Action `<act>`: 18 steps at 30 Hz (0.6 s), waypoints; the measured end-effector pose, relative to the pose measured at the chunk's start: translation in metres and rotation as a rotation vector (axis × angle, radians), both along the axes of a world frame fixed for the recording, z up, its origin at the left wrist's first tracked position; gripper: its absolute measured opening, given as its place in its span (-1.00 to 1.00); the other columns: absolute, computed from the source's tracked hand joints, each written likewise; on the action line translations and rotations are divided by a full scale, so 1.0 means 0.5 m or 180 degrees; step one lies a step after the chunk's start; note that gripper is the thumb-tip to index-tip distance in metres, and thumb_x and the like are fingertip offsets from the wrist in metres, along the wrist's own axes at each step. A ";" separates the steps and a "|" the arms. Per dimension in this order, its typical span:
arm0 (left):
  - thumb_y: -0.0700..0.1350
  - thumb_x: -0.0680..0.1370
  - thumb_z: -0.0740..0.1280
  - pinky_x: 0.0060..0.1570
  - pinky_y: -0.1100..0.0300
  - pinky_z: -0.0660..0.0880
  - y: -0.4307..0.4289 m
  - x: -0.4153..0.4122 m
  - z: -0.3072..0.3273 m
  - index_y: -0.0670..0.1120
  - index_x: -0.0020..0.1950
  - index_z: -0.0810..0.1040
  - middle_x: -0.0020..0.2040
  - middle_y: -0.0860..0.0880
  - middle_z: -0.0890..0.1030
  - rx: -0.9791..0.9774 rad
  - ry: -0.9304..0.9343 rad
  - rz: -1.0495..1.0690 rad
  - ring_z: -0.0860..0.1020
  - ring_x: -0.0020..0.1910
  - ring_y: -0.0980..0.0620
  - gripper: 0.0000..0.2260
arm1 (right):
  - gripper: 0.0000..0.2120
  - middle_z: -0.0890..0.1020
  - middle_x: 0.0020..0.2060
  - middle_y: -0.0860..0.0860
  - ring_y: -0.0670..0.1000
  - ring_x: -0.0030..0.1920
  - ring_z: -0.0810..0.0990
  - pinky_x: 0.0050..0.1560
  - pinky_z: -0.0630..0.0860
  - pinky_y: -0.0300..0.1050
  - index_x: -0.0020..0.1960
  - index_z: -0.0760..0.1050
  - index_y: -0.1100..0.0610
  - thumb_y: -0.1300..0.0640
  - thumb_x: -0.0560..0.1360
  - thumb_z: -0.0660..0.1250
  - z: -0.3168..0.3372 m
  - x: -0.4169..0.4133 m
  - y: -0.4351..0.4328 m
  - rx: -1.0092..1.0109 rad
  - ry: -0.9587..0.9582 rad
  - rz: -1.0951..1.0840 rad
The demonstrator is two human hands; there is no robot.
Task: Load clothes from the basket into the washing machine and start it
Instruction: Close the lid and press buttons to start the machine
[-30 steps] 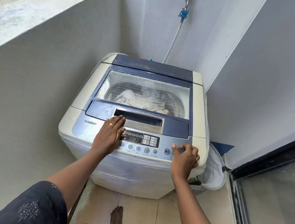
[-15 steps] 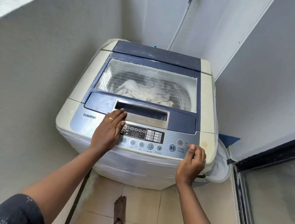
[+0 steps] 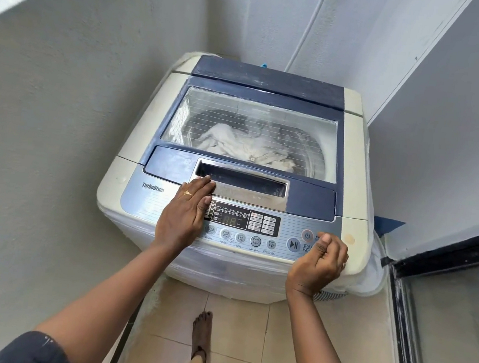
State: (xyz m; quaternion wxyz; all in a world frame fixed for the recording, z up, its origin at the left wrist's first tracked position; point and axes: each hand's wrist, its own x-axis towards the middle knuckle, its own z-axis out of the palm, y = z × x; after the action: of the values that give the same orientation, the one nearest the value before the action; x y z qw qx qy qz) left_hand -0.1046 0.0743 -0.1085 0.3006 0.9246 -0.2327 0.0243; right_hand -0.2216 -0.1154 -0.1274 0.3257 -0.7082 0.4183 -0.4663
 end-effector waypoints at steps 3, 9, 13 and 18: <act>0.14 0.59 -0.13 0.45 0.29 0.06 -0.002 0.001 -0.004 -0.09 0.37 0.46 0.40 -0.01 0.45 -0.0008 -0.0052 0.0017 0.35 0.43 0.05 -0.43 | -0.62 0.62 -0.17 0.26 0.19 -0.11 0.51 -0.05 0.31 -0.04 -0.16 0.57 0.36 0.13 0.56 0.09 -0.006 0.004 0.000 -0.0093 0.0022 -0.0072; 0.10 0.60 -0.12 0.44 0.28 0.08 -0.001 -0.001 -0.008 -0.09 0.37 0.46 0.39 -0.02 0.45 0.0000 -0.0043 0.0051 0.36 0.42 0.04 -0.46 | -0.64 0.63 -0.16 0.23 0.06 -0.09 0.43 -0.04 0.28 -0.04 -0.17 0.57 0.33 0.15 0.57 0.10 -0.021 0.007 0.001 -0.0253 0.0240 -0.0144; 0.16 0.60 -0.17 0.44 0.27 0.10 -0.001 -0.001 -0.007 -0.09 0.36 0.47 0.39 -0.02 0.47 -0.0074 -0.0056 0.0049 0.38 0.41 0.04 -0.41 | -0.65 0.62 -0.17 0.22 0.07 -0.09 0.44 -0.02 0.29 -0.03 -0.19 0.56 0.31 0.15 0.57 0.10 -0.022 0.011 0.003 -0.0287 0.0262 -0.0244; 0.25 0.59 -0.22 0.31 0.13 0.37 0.007 -0.007 -0.005 -0.15 0.25 0.56 0.28 -0.08 0.56 -0.0652 -0.0191 0.0023 0.48 0.28 -0.01 -0.28 | -0.64 0.61 -0.15 0.23 0.08 -0.07 0.44 -0.02 0.28 -0.04 -0.19 0.56 0.31 0.14 0.57 0.10 -0.021 0.013 0.004 -0.0306 0.0322 -0.0284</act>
State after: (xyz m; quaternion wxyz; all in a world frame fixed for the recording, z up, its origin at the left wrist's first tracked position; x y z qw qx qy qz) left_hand -0.1079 0.0777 -0.1112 0.3864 0.8887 -0.2345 0.0767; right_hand -0.2152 -0.1133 -0.1381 0.2486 -0.7264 0.4425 -0.4635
